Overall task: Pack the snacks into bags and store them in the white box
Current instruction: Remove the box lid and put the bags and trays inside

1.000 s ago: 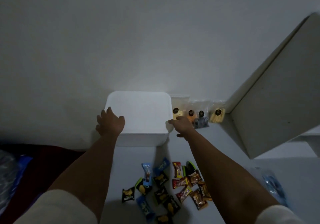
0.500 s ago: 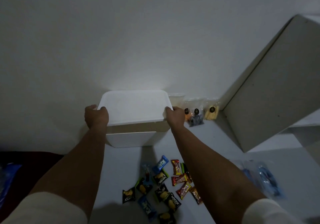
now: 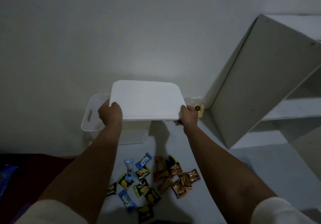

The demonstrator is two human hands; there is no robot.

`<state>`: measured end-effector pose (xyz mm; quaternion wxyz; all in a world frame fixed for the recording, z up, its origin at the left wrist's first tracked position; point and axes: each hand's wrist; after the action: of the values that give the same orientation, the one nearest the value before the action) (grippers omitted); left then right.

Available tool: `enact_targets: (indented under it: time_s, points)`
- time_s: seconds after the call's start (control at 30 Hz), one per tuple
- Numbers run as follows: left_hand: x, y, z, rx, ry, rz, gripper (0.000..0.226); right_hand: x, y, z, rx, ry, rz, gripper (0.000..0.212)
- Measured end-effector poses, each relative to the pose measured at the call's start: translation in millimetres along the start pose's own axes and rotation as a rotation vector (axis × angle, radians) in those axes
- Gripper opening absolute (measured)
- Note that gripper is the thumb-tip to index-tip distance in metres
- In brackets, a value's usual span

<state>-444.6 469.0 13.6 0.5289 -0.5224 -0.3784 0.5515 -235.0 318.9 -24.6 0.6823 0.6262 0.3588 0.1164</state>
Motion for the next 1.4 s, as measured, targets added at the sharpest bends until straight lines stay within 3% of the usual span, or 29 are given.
enact_targets:
  time_s: [0.27, 0.43, 0.5, 0.63, 0.8, 0.97, 1.13, 1.4]
  points:
    - [-114, 63, -122, 0.071, 0.261, 0.113, 0.041, -8, -57, 176, -0.042, -0.2, -0.204, 0.018]
    - [-141, 124, -147, 0.213, 0.353, 0.233, 0.045, -4, -86, 232, -0.572, -0.041, -0.367, 0.025]
    - [-143, 146, -152, 0.221, 0.37, 0.296, 0.053, 8, -96, 245, -0.382, 0.016, -0.453, 0.012]
    - [-133, 172, -167, 0.281, 0.44, 0.339, 0.041, 39, -113, 249, -0.512, 0.027, -0.432, 0.021]
    - [-100, 182, -186, 0.337, 0.424, 0.34, 0.05, 70, -112, 248, -0.729, 0.102, -0.421, 0.024]
    - [-85, 191, -199, 0.344, 0.433, 0.398, 0.063, 94, -128, 243, -0.78, 0.124, -0.462, 0.05]
    - [-83, 193, -210, 0.356, 0.481, 0.396, 0.065, 97, -139, 239, -0.768, 0.16, -0.458, 0.049]
    - [-80, 192, -207, 0.416, 0.54, 0.302, 0.062, 94, -147, 240, -0.831, 0.225, -0.456, 0.064]
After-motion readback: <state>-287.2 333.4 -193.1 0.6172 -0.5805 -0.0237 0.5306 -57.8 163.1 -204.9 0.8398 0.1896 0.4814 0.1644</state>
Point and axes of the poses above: each hand's wrist, its own x-axis towards the middle knuckle, its own z-axis out of the back of the hand, y = z × x, and after that the axes turned 15 degrees about y, right-handed
